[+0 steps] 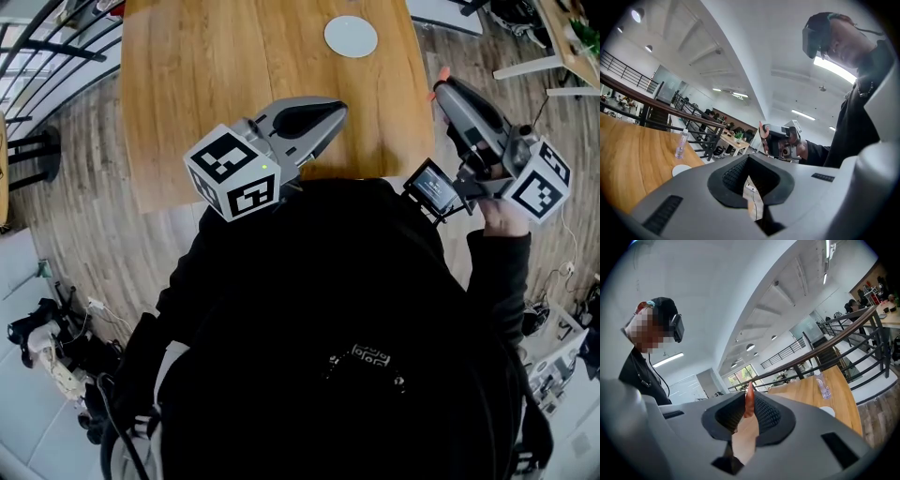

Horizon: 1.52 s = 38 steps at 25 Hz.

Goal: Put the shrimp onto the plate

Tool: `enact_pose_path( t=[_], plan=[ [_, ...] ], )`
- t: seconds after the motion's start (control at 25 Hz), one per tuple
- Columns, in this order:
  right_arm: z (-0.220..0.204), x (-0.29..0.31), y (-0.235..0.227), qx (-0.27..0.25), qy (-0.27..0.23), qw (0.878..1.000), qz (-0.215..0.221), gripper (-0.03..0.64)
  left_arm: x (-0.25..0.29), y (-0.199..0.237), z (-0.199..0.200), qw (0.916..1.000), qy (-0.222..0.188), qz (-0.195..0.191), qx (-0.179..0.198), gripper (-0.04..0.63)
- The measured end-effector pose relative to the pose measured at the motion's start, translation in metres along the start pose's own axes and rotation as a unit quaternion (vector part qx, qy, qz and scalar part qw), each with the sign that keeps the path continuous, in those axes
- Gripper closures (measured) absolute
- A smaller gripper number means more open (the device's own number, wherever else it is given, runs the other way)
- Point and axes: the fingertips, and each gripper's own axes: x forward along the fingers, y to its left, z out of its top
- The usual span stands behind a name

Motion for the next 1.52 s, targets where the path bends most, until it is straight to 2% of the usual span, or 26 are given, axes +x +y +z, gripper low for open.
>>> enact_pose_path(
  t=[0.12,0.28,0.4,0.56,0.84,1.08,1.28,1.52],
  plan=[
    [0.002,0.006,-0.006,0.003,0.001,1.0,-0.009,0.549,-0.001,0.015,-0.004,0.9999,0.005,0.01,-0.005,0.592],
    [-0.004,0.012,-0.013,0.024,0.008,0.999,-0.022,0.549,-0.005,0.03,-0.012,0.9991,0.009,0.022,-0.036,0.592],
    [-0.003,0.018,-0.028,0.034,0.015,0.999,-0.03,0.549,0.003,0.041,-0.021,0.998,0.021,0.009,-0.059,0.592],
    [-0.005,0.02,-0.038,0.033,0.034,0.998,-0.032,0.549,0.01,0.044,-0.021,0.998,0.028,0.005,-0.056,0.592],
    [-0.001,0.026,-0.042,0.042,0.056,0.998,-0.003,0.549,0.009,0.044,-0.005,0.997,0.011,0.041,-0.065,0.592],
    [0.001,0.047,-0.035,0.028,0.071,0.997,0.023,0.549,-0.017,0.039,0.003,0.9965,-0.013,0.05,-0.065,0.592],
    [0.006,0.043,-0.05,0.036,0.076,0.996,0.033,0.549,-0.008,0.041,0.006,0.9944,-0.025,0.074,-0.071,0.592],
    [-0.006,0.035,-0.054,0.021,0.081,0.995,0.05,0.549,-0.007,0.034,-0.009,0.9924,-0.031,0.098,-0.067,0.592]
  ],
)
